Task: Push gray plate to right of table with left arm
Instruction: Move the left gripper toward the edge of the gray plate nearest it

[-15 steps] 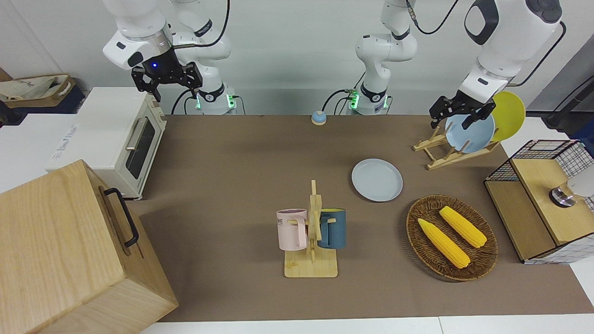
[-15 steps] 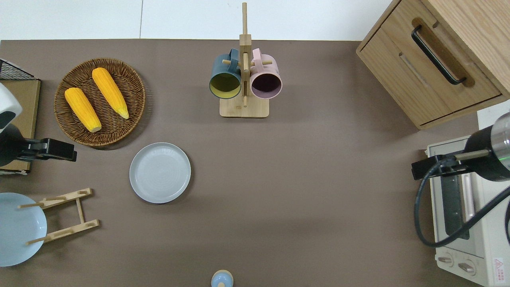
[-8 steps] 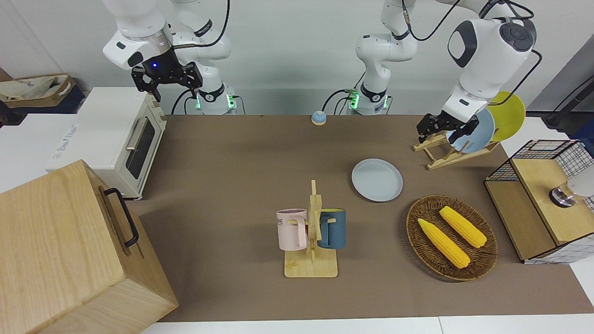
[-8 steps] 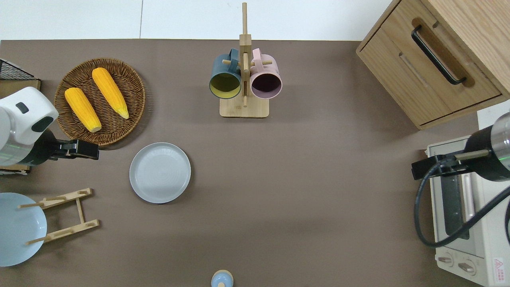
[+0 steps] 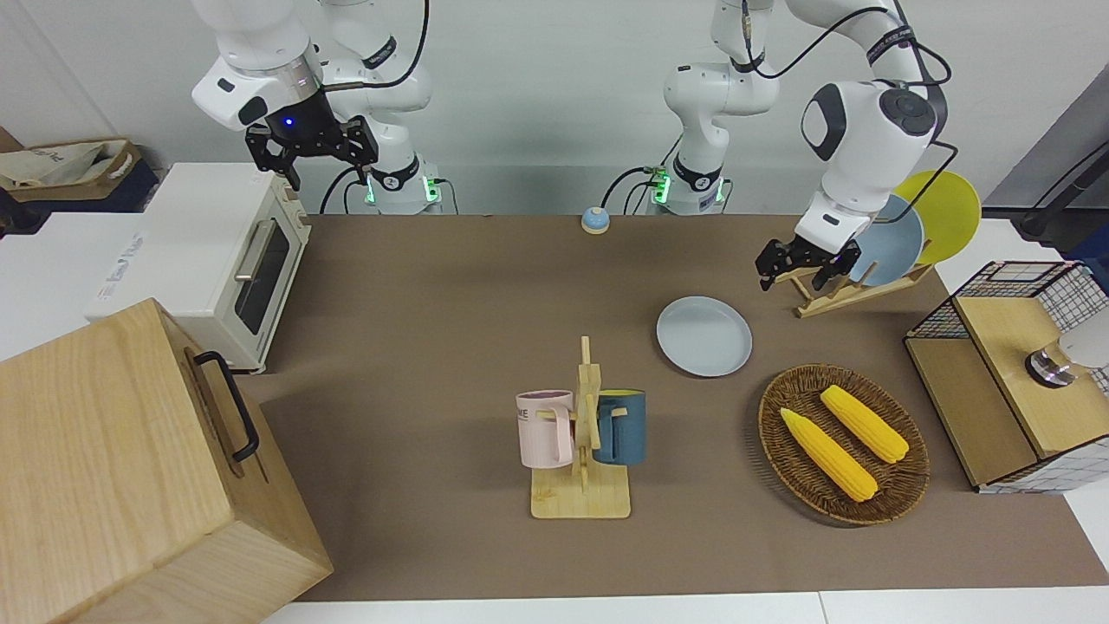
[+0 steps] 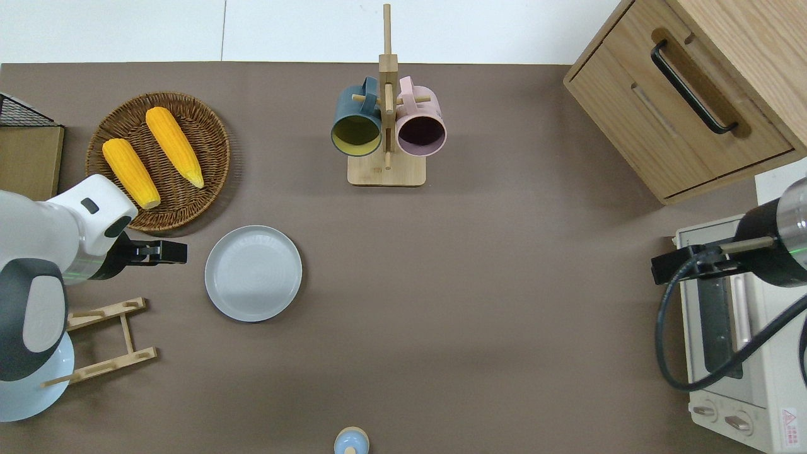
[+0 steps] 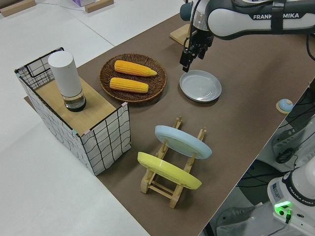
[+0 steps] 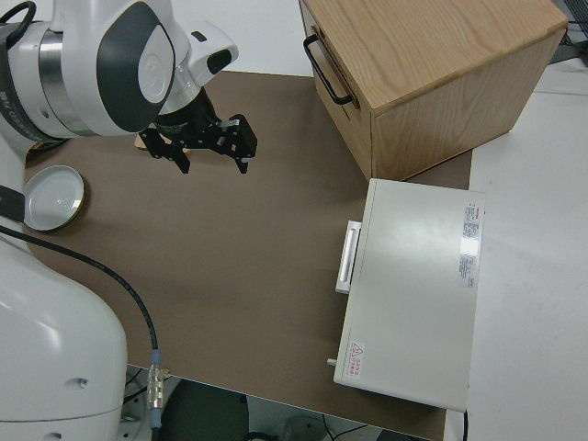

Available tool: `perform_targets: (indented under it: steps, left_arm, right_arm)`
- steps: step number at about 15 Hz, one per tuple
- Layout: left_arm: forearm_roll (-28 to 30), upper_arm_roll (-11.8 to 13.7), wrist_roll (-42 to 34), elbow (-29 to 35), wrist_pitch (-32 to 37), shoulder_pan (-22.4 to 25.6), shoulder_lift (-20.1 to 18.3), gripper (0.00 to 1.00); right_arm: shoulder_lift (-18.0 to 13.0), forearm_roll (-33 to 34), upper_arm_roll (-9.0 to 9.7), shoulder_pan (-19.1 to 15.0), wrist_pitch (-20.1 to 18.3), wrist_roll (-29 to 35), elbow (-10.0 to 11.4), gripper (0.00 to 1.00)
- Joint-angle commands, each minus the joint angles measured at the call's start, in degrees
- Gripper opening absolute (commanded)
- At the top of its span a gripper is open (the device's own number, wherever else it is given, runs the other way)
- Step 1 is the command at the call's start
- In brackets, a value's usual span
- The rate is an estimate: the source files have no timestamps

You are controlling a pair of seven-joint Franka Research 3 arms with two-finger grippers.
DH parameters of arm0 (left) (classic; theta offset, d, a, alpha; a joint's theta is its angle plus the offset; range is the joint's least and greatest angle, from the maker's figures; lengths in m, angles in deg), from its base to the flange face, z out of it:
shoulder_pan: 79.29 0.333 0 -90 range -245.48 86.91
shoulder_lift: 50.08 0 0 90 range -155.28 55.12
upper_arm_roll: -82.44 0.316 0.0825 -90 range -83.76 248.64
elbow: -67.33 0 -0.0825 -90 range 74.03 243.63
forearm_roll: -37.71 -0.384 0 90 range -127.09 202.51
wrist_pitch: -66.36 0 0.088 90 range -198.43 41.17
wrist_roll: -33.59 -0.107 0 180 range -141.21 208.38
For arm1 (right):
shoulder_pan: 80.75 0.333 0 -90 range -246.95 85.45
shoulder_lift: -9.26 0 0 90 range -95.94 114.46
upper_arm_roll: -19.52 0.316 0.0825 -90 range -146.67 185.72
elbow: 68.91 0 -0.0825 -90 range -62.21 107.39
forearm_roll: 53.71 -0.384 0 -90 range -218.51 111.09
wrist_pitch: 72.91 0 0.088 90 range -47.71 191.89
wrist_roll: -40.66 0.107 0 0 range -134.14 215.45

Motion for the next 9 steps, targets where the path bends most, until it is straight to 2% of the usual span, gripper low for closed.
perform_targets:
  steps: [1,5,9]
  left_arm:
    - [0.52,0.23,0.82,7.92,-7.05,-0.58,-2.92,1.0]
    - [0.61,-0.13,3.53,15.38,-15.56,-1.63,-2.4,1.0]
    - [0.61,-0.21,3.63,19.87,-21.55,-2.07,-1.08,1.0]
  right_arm:
    - [-0.14,-0.25,0.92,-1.15,-0.89,0.66,-0.53,0.983]
    - [-0.14,-0.25,0.92,-1.15,-0.89,0.75,-0.53,0.983]
    - [-0.14,-0.25,0.92,-1.15,-0.89,0.75,-0.53,0.983]
